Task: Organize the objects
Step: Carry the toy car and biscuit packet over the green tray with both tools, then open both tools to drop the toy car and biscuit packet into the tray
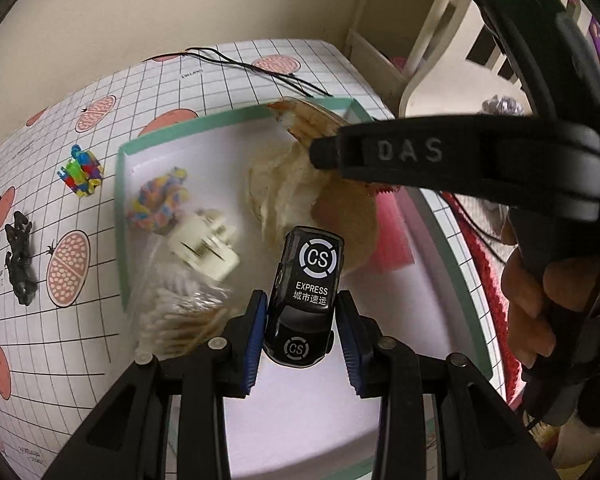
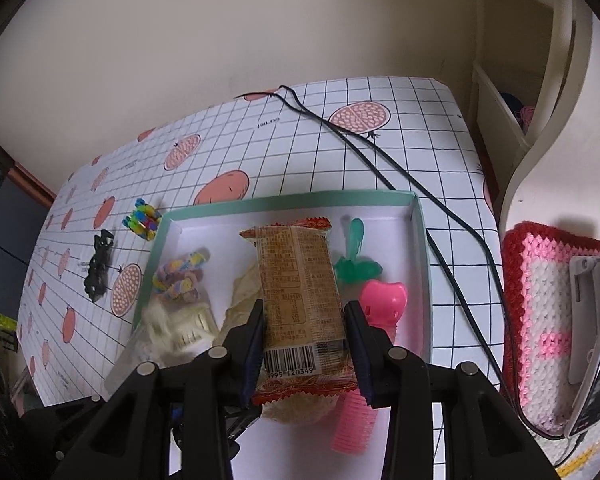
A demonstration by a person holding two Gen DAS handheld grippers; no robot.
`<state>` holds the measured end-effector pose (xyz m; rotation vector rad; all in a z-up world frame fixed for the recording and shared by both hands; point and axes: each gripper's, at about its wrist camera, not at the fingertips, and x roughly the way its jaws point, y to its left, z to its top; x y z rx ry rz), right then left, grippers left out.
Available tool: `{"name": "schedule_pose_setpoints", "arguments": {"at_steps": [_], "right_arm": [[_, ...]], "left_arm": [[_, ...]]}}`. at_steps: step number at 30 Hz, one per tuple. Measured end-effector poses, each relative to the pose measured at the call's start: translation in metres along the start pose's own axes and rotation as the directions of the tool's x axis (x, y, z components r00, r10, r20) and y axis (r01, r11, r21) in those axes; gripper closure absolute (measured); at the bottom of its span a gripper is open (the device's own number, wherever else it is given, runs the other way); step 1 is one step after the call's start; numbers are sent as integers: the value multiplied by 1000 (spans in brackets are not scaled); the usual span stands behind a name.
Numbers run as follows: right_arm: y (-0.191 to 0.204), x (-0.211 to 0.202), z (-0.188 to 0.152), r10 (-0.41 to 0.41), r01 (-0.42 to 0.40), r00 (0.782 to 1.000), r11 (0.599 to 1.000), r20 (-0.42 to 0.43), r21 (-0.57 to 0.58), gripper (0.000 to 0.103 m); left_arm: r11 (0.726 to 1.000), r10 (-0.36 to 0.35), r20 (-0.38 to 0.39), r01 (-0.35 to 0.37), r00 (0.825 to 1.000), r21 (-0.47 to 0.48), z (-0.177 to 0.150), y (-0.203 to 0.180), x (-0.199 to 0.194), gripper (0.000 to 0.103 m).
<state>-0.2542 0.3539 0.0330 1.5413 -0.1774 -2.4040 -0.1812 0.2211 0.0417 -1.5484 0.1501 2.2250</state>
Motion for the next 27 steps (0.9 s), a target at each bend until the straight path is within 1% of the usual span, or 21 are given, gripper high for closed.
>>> {"name": "schedule_pose_setpoints", "arguments": {"at_steps": [8, 13, 20, 27], "right_arm": [[2, 8, -4, -15, 14, 999, 1000, -30, -23, 62], [2, 9, -5, -16, 15, 999, 999, -35, -28, 62], [4, 10, -5, -24, 22, 999, 999, -39, -34, 61], [5, 7, -3, -35, 33, 999, 998, -40, -52, 61]], "left_arm": [[999, 27, -11, -27, 1000, 23, -7, -5, 9, 67], [999, 37, -10, -37, 999, 36, -8, -8, 11, 67], [998, 38, -26, -37, 999, 54, -11, -13, 16, 67], [999, 23, -35, -22, 999, 44, -11, -10, 15, 67]]}}
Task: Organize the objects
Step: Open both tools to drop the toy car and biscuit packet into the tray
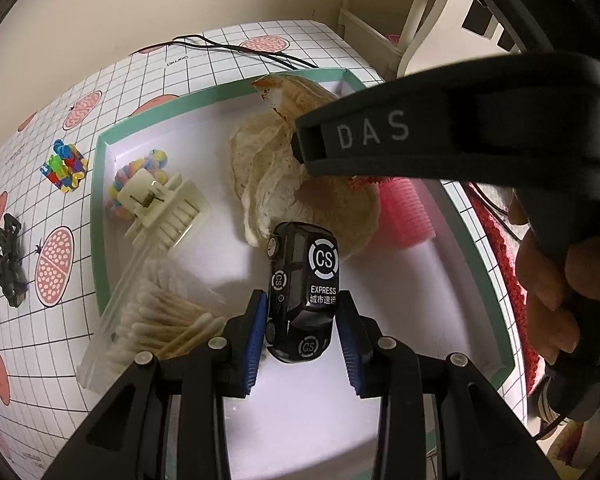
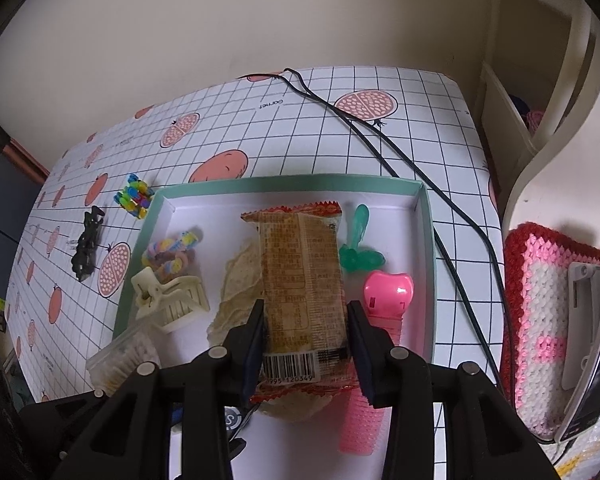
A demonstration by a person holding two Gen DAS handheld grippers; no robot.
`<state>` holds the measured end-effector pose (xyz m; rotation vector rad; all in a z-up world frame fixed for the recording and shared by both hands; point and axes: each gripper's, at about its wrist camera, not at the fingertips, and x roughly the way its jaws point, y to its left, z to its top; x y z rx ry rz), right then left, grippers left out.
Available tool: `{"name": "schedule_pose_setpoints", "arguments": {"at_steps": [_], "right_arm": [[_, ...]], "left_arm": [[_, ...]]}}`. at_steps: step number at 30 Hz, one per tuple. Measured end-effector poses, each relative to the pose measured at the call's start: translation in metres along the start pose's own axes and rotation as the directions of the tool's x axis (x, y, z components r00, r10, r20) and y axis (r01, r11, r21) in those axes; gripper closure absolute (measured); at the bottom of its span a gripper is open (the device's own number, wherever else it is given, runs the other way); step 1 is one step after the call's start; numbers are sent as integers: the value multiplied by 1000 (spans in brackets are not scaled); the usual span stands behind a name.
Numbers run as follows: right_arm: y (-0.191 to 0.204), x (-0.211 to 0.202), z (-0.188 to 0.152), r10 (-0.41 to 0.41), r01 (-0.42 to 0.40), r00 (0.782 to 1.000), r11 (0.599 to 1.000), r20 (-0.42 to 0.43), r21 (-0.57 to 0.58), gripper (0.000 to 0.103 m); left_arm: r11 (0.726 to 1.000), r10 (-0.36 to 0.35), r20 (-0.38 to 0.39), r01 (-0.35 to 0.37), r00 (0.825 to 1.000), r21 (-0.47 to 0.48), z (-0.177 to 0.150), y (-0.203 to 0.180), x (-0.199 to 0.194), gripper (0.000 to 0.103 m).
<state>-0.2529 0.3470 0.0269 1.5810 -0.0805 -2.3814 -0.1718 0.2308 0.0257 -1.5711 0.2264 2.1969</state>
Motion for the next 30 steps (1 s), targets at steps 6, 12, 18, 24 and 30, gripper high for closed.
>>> {"name": "schedule_pose_setpoints", "arguments": {"at_steps": [6, 12, 18, 24, 30], "right_arm": [[1, -5, 2, -4, 4, 1000, 1000, 4, -16, 60], [3, -10, 3, -5, 6, 1000, 1000, 13, -27, 56], [4, -17, 5, -1, 2, 1000, 1000, 24, -29, 56], [5, -30, 8, 6, -4, 998, 1000, 62, -28, 56], [8, -42, 11, 5, -2, 995, 999, 97, -32, 56]], "left_arm": [[1000, -16, -11, 16, 1000, -8, 2, 1, -1, 66], [999, -35, -4, 34, 999, -22, 7, 6, -9, 58], [998, -48, 19, 49, 999, -43, 12, 14, -21, 58], [995, -59, 52, 63, 997, -72, 19, 23, -34, 58], [991, -42, 120, 56, 992, -122, 21, 41, -59, 58]]}}
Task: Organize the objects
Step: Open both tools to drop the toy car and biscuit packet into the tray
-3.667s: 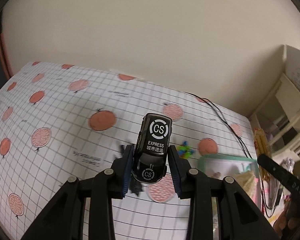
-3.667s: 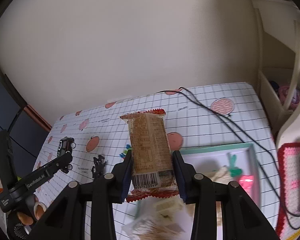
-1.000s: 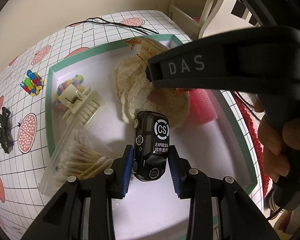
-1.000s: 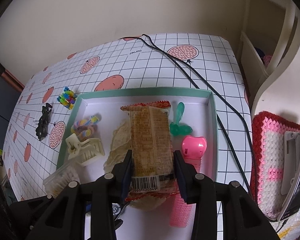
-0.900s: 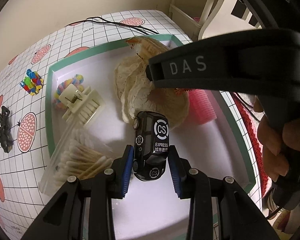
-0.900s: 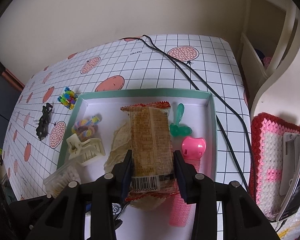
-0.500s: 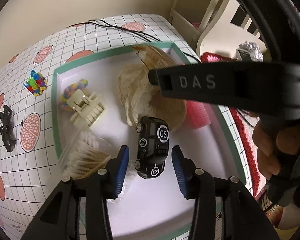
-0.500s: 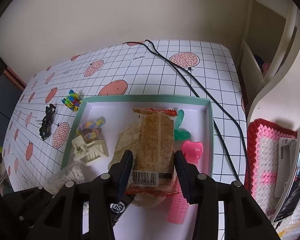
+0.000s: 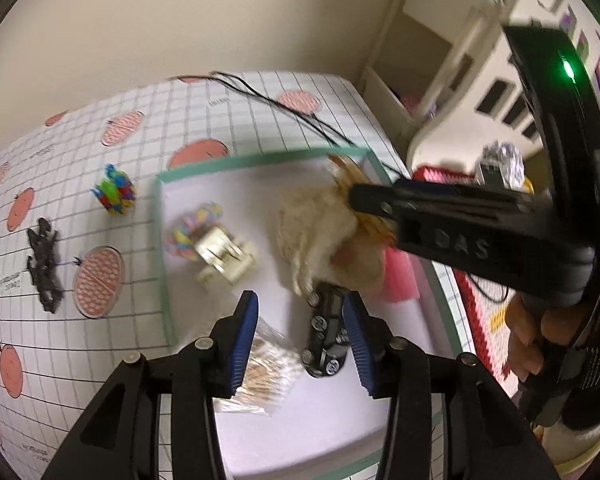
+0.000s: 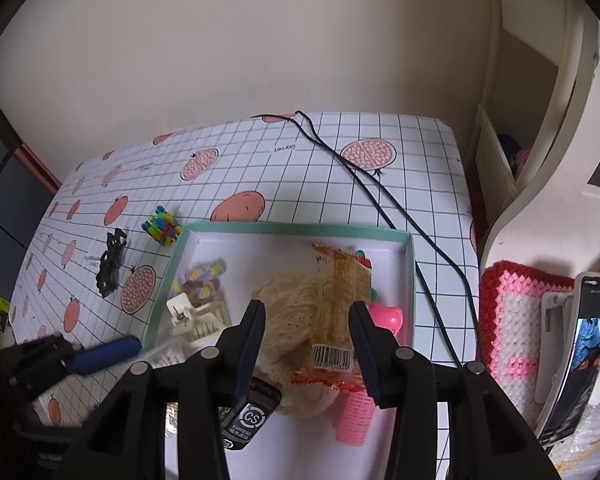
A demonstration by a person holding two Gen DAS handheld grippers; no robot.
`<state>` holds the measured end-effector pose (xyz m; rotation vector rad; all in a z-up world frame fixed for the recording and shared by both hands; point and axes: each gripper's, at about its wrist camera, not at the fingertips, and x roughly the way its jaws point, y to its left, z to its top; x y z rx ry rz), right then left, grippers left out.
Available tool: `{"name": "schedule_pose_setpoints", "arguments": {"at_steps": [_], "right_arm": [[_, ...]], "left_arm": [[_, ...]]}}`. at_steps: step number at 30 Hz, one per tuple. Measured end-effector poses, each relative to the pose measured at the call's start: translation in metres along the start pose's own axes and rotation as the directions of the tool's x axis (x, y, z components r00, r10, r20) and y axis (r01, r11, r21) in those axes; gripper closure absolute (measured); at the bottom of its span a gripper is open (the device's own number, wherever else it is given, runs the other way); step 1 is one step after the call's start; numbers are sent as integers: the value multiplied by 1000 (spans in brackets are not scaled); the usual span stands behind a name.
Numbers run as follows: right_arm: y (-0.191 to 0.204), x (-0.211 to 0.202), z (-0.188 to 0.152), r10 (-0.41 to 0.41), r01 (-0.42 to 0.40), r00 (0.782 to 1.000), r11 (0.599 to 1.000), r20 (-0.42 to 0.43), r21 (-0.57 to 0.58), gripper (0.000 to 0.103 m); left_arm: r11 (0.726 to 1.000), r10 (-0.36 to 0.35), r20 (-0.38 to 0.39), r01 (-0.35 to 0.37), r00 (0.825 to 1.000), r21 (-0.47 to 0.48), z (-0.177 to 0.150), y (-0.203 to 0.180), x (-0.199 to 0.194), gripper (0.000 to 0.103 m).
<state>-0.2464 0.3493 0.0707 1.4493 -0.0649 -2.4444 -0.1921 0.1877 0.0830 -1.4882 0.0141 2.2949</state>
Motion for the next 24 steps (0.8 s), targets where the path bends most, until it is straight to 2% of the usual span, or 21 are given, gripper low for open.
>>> {"name": "schedule_pose_setpoints", "arguments": {"at_steps": [6, 8, 10, 11, 13, 14, 16, 19, 20, 22, 24], "right_arm": [[3, 0, 0, -17, 17, 1000, 1000, 1, -12, 56], [4, -1, 1, -21, 21, 1000, 1000, 7, -13, 56], [6, -2, 1, -23, 24, 1000, 1000, 10, -18, 55], [6, -2, 2, -24, 24, 1000, 1000, 12, -20, 52], [8, -2, 2, -25, 26, 1000, 999, 16, -25, 41], [9, -2, 2, -23, 23, 1000, 999, 16, -28, 40], [11, -1, 3, -22, 22, 1000, 999, 17, -30, 40], [12, 0, 3, -19, 19, 1000, 999, 15, -33, 32], [13, 1, 3, -16, 17, 1000, 999, 15, -34, 31], [14, 1, 4, -14, 14, 1000, 999, 16, -35, 28], [15, 2, 3, -15, 16, 1000, 999, 17, -35, 23]], "left_arm": [[998, 54, 60, -52, 997, -47, 11, 21, -12, 57], [996, 65, 72, -60, 995, -66, 13, 27, -14, 49], [994, 86, 83, -80, 993, -79, 15, 33, -16, 48], [993, 92, 88, -84, 992, -84, 15, 36, -17, 47], [990, 104, 94, -94, 990, -104, 17, 44, -16, 44], [988, 114, 95, -103, 989, -119, 17, 48, -17, 40], [984, 130, 104, -115, 986, -139, 18, 55, -18, 39], [977, 147, 107, -128, 983, -169, 18, 66, -18, 37], [975, 152, 108, -131, 982, -180, 19, 69, -18, 29], [970, 157, 112, -132, 981, -204, 19, 76, -19, 21], [965, 167, 119, -137, 979, -224, 19, 83, -19, 20]]}}
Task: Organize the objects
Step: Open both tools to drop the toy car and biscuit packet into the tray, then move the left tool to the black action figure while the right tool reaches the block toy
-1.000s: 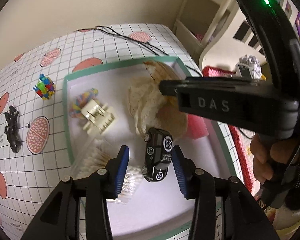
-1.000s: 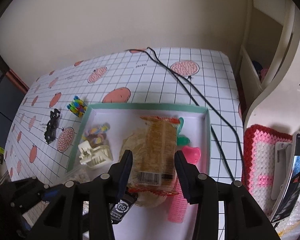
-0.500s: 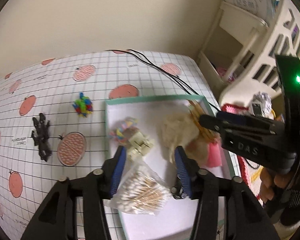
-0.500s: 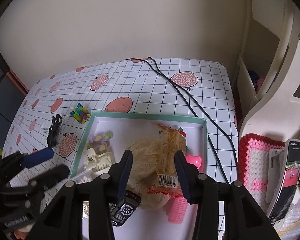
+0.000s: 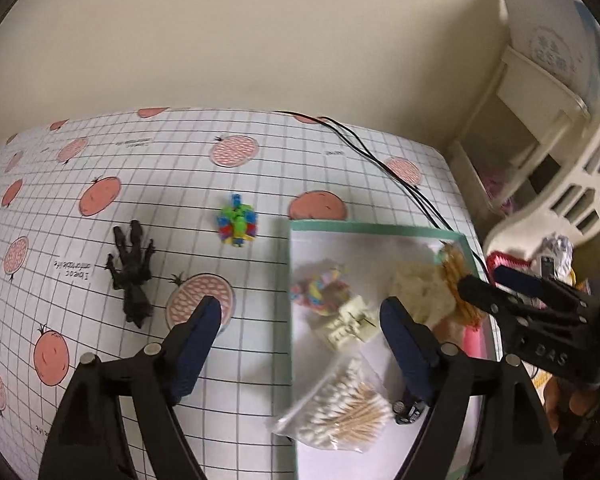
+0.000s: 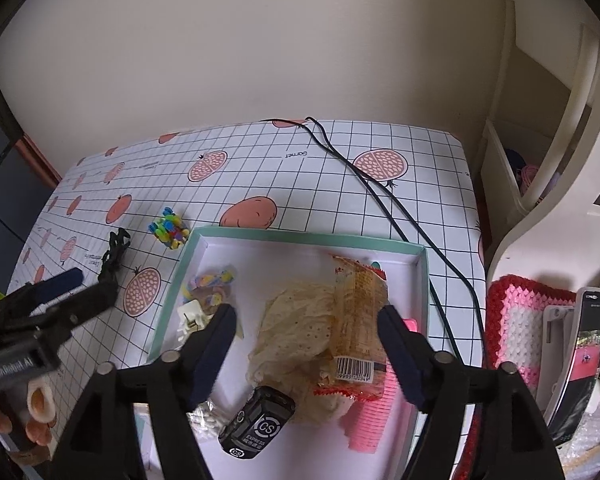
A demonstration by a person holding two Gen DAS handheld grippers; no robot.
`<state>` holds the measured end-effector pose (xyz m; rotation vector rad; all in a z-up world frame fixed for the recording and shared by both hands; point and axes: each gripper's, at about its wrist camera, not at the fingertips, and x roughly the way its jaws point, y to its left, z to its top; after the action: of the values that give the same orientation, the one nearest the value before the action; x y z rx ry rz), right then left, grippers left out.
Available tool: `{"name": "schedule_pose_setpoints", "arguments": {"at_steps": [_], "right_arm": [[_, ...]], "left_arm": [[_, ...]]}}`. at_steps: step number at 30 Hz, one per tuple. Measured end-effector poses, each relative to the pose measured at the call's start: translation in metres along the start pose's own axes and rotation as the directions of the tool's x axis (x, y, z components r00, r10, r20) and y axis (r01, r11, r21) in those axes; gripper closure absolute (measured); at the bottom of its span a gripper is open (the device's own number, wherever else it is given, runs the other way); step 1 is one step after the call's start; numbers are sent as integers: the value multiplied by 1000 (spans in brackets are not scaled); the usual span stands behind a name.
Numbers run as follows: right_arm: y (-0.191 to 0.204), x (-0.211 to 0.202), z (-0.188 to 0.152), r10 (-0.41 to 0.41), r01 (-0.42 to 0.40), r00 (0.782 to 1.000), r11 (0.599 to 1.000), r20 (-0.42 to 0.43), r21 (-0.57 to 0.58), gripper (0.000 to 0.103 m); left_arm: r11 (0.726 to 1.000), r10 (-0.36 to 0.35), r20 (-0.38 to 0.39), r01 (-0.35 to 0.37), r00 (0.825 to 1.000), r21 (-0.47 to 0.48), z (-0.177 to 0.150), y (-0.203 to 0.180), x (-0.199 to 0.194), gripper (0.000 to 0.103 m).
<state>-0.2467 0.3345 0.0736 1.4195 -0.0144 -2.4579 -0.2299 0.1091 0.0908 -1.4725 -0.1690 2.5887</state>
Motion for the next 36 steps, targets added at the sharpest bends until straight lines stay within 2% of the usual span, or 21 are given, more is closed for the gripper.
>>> {"name": "schedule_pose_setpoints", "arguments": {"at_steps": [4, 8, 9, 20, 32, 36], "right_arm": [[1, 2, 1, 0, 0, 1000, 1000, 3, 1, 5], [1, 4, 2, -2, 2, 1000, 1000, 8, 14, 0], [1, 4, 2, -5, 5, 1000, 1000, 10, 14, 0], [9, 2, 8, -25, 23, 999, 999, 46, 42, 0], [59, -1, 24, -7, 6, 989, 1000, 148, 8, 0], [80, 5, 29, 9, -10, 986, 1000, 164, 9, 0]], "left_arm": [[999, 31, 47, -29, 998, -38, 4, 15, -2, 5], [997, 57, 88, -51, 994, -65, 8, 27, -5, 2], [996, 64, 96, -57, 993, -70, 9, 28, -6, 0], [990, 95, 144, -79, 985, -117, 17, 60, -13, 0], [969, 122, 186, -76, 975, -235, 29, 135, -26, 0], [962, 164, 180, -116, 970, -247, 30, 154, -29, 0]]}}
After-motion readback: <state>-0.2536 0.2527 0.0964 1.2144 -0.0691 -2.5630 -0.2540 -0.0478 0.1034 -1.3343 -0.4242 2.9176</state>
